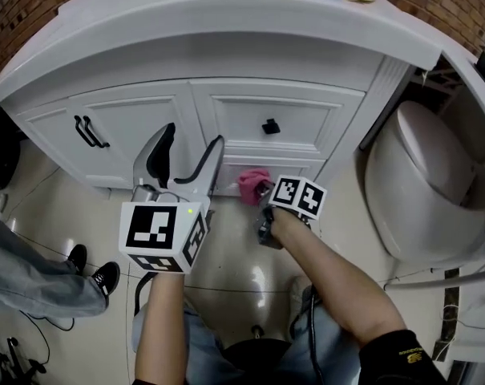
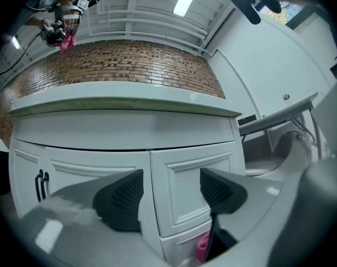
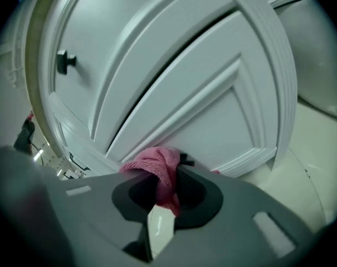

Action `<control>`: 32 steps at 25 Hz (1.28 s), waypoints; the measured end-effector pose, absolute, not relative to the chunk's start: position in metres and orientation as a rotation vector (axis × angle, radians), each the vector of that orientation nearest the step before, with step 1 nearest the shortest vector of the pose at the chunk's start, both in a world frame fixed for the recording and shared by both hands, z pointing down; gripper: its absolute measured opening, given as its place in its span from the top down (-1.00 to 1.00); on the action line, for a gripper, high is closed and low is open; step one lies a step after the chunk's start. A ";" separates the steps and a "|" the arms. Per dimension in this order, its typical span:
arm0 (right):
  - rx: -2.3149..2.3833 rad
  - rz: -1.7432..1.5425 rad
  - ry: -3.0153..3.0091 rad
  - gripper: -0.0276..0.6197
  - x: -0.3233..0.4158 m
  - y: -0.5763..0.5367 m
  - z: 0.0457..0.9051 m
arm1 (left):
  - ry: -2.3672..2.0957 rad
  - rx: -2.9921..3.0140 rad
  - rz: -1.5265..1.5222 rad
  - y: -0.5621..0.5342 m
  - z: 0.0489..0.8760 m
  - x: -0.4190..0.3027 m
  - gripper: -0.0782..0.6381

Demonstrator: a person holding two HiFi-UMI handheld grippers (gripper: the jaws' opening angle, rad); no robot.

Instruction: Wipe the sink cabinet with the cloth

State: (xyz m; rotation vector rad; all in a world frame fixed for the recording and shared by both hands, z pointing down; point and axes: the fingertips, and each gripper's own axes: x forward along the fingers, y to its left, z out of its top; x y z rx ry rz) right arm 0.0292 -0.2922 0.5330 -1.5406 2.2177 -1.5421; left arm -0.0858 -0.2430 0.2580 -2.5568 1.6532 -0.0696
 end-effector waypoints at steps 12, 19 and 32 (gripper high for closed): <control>-2.080 -1.416 1.925 0.76 0.220 -0.271 0.560 | 1.633 -2.597 -0.009 -0.242 0.255 -0.067 -0.12; -1.711 -1.529 2.395 0.76 0.053 -0.267 0.578 | 1.662 -2.582 -0.025 -0.247 0.259 -0.076 -0.12; -1.475 -1.647 2.087 0.77 -0.078 -0.296 0.594 | 1.748 -2.499 -0.111 -0.239 0.261 -0.126 -0.12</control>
